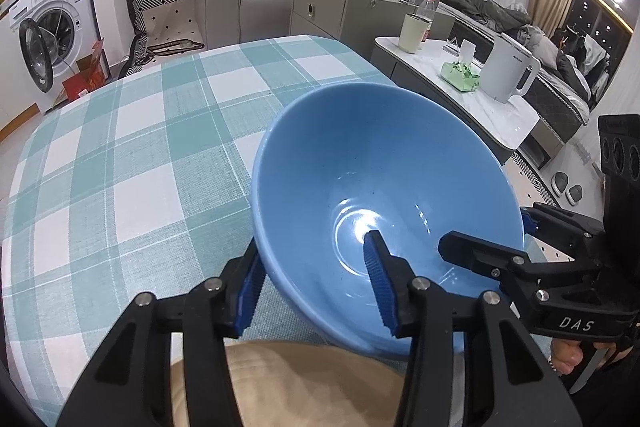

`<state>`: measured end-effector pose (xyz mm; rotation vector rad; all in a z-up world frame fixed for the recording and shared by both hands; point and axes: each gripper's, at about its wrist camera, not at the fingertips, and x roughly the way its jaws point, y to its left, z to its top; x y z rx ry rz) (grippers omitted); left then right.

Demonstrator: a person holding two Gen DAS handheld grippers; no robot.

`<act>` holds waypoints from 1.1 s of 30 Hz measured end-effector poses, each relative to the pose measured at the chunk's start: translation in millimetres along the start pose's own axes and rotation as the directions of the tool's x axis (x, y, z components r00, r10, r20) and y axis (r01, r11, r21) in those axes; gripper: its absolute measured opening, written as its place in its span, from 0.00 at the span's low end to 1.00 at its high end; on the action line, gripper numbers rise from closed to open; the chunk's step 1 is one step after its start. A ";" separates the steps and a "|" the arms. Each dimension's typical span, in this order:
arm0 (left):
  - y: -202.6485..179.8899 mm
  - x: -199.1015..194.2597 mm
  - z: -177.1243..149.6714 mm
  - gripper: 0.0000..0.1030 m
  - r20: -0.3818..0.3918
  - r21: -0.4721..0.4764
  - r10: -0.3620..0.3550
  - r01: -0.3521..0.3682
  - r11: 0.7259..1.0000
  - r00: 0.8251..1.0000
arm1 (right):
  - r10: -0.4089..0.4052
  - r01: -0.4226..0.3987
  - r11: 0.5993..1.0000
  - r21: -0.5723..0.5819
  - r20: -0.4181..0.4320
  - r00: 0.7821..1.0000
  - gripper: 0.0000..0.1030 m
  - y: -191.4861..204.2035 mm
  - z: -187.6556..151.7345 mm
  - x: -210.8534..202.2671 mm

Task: Organize plates and bowls
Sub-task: 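Lift the stacked blue bowls and carry them over the cream plates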

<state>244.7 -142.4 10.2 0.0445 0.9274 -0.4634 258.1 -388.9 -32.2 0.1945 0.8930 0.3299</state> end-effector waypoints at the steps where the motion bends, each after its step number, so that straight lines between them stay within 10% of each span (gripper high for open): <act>1: -0.2 -0.9 0.1 0.46 0.003 0.001 0.003 -0.003 1.000 1.000 | 0.000 0.000 1.000 0.000 0.001 1.000 0.58 -0.1 0.1 0.0; 33: -21.0 -50.4 0.4 0.46 0.085 0.030 0.015 -0.018 0.999 0.996 | -0.003 0.006 0.999 -0.042 0.075 0.997 0.58 17.0 -2.0 -49.7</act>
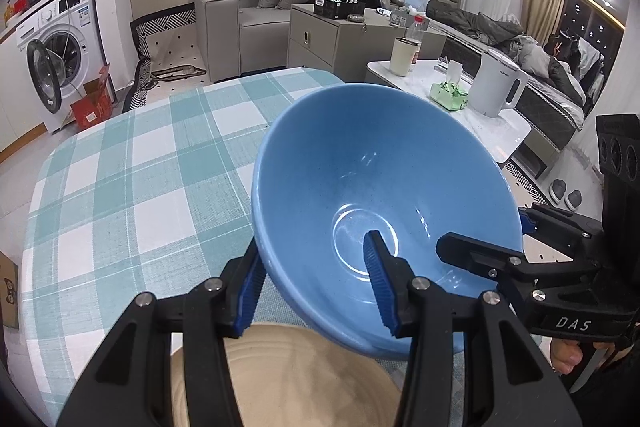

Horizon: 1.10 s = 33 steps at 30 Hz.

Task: Organize plates and bowls
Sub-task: 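Lift the stacked blue bowls and carry them over the cream plates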

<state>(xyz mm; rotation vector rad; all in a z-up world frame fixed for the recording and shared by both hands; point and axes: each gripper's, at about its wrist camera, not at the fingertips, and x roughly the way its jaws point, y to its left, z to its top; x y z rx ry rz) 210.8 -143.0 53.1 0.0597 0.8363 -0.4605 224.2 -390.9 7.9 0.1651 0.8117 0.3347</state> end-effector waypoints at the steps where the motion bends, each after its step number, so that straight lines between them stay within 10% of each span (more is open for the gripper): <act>1: 0.0 -2.4 -0.1 0.46 0.003 0.000 0.001 -0.001 1.000 1.000 | 0.000 0.000 1.000 -0.003 0.001 1.000 0.58 1.0 0.3 -1.0; 33: 17.6 -77.0 -34.4 0.46 0.093 -0.058 0.105 -0.100 0.993 0.990 | 0.087 -0.086 0.984 -0.153 0.006 0.996 0.58 68.2 -9.1 -29.1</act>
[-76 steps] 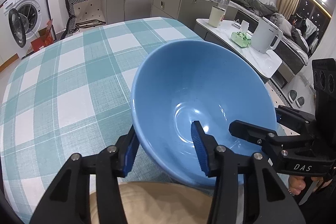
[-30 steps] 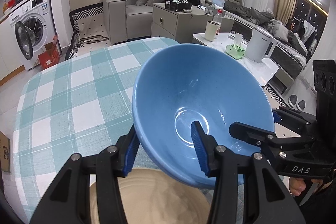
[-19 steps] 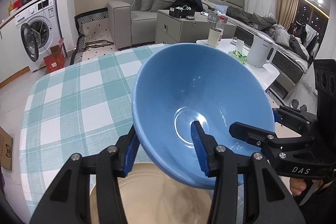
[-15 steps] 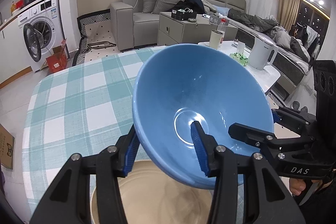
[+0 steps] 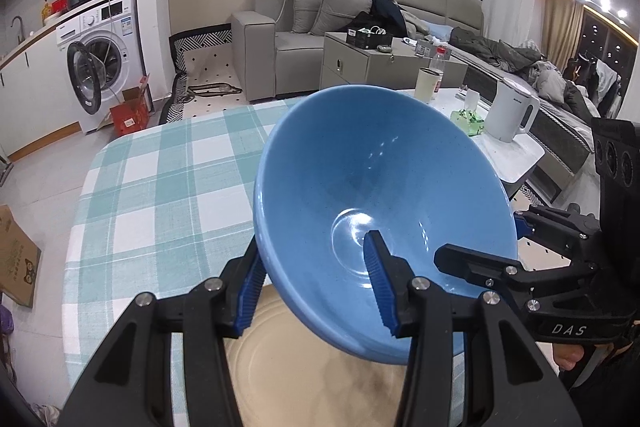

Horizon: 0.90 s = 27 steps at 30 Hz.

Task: Organize plates and bowls
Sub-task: 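Lift the stacked blue bowls and carry them over the cream plates, then lower the stacked blue bowls onto the cream plate stack with both grippers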

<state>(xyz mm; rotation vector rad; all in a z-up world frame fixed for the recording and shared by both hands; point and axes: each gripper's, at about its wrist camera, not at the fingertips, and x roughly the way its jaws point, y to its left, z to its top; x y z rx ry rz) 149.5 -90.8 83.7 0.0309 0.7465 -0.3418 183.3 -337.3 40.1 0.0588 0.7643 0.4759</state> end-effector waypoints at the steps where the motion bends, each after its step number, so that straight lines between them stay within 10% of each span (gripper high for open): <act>1: 1.1 -1.6 -2.4 0.46 -0.001 0.000 0.007 -0.007 1.000 1.000 | 0.005 -0.005 1.000 -0.003 -0.003 1.000 0.58 2.1 -1.3 0.6; 27: 28.9 -32.0 -58.5 0.46 -0.032 -0.053 0.097 -0.098 0.994 0.995 | 0.116 -0.124 0.989 -0.075 -0.110 0.987 0.58 50.6 -29.8 20.9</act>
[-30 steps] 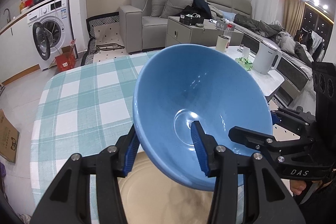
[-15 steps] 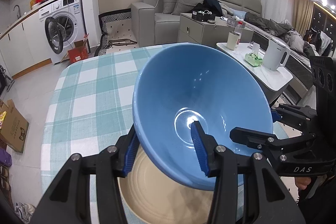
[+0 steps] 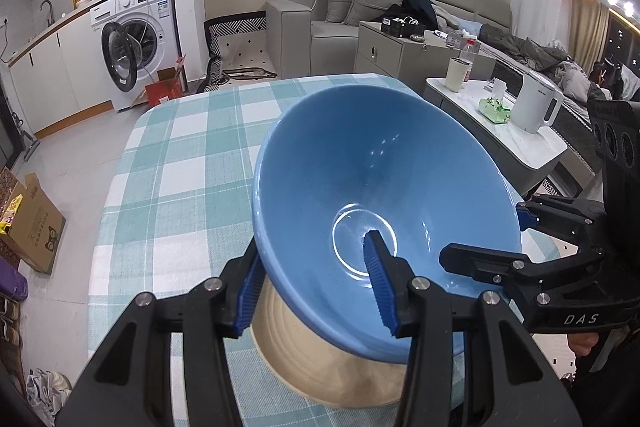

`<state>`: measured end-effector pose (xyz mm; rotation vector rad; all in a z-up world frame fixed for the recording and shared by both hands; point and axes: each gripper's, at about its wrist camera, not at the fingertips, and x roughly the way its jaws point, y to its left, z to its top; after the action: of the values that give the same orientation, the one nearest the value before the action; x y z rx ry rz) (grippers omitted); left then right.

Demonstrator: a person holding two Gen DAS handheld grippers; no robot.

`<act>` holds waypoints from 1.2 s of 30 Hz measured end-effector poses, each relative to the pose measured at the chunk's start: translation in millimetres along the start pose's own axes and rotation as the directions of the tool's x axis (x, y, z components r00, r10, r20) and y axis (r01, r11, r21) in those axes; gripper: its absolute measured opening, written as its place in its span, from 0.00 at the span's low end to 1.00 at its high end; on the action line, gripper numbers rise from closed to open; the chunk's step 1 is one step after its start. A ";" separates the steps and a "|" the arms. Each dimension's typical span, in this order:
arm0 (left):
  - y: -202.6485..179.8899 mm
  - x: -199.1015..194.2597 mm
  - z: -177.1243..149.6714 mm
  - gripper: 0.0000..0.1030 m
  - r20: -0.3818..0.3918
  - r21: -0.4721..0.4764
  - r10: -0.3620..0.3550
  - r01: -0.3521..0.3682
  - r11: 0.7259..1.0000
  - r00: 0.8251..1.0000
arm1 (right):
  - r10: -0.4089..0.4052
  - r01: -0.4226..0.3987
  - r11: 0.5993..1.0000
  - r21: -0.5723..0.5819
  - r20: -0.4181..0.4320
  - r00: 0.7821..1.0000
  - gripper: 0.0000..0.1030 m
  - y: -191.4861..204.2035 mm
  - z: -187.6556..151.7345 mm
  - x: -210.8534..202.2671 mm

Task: Organize plates and bowls
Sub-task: 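Lower the stacked blue bowls onto the cream plate stack with both grippers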

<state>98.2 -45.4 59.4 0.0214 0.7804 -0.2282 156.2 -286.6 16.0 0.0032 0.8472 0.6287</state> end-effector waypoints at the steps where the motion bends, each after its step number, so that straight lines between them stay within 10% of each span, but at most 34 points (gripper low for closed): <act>1: 0.9 0.4 -2.4 0.46 -0.005 0.002 0.001 -0.001 1.000 1.000 | 0.002 -0.002 1.000 -0.003 -0.005 1.000 0.58 0.6 -1.1 1.1; 36: 27.9 33.8 -20.1 0.46 -0.095 -0.080 -0.038 0.031 0.996 0.995 | -0.010 0.008 1.000 -0.012 -0.099 0.995 0.60 7.3 1.8 30.6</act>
<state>113.3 -22.7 19.6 -0.0553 0.8863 -0.2308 168.8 -264.3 -2.3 -0.0427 0.9386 0.6292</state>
